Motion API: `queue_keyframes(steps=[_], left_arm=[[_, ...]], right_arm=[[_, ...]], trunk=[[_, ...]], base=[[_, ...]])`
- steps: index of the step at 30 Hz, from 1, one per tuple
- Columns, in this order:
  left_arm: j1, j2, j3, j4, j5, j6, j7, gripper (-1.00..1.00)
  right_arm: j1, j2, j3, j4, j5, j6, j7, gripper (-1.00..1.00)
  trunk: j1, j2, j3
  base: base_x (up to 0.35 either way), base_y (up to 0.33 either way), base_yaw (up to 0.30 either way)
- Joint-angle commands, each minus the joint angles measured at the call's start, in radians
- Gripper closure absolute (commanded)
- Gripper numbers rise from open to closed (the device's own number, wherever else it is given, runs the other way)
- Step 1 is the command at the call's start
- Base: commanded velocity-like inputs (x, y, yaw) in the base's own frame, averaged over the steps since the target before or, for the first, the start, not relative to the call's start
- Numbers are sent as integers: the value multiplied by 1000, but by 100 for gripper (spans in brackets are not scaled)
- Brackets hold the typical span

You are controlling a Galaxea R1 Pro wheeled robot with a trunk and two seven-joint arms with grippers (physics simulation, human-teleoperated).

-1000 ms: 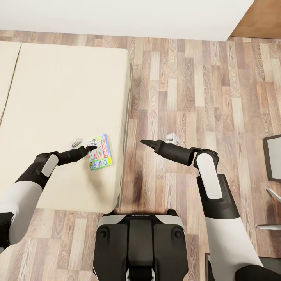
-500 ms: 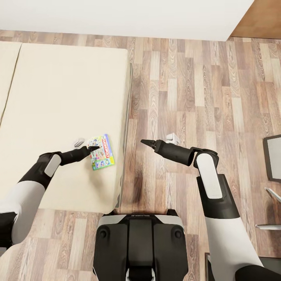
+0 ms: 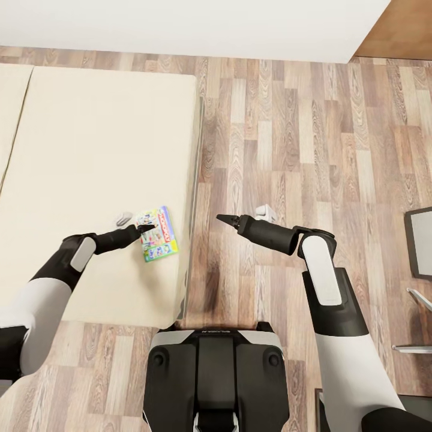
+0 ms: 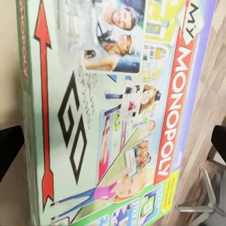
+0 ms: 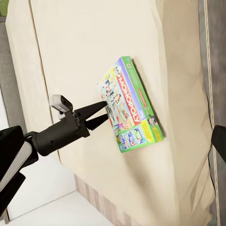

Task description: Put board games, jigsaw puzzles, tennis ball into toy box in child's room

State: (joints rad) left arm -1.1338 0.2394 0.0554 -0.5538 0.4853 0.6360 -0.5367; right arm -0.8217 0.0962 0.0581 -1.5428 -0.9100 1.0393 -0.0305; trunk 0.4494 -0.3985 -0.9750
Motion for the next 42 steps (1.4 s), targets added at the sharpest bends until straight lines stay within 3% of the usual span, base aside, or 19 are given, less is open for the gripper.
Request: queue_keyframes(steps=[1, 42], left_arm=[[0, -1, 3, 0, 3, 7, -2, -100], [-1, -34, 6, 0, 4, 28, -6, -100]], right_arm=[[0, 0, -1, -1, -3, 4, -3, -100], [0, 0, -1, -2, -3, 4, -3, -100]], trunk=[[1, -2, -1], [1, -2, -1]], base=[[0, 0, 0], [0, 0, 0]])
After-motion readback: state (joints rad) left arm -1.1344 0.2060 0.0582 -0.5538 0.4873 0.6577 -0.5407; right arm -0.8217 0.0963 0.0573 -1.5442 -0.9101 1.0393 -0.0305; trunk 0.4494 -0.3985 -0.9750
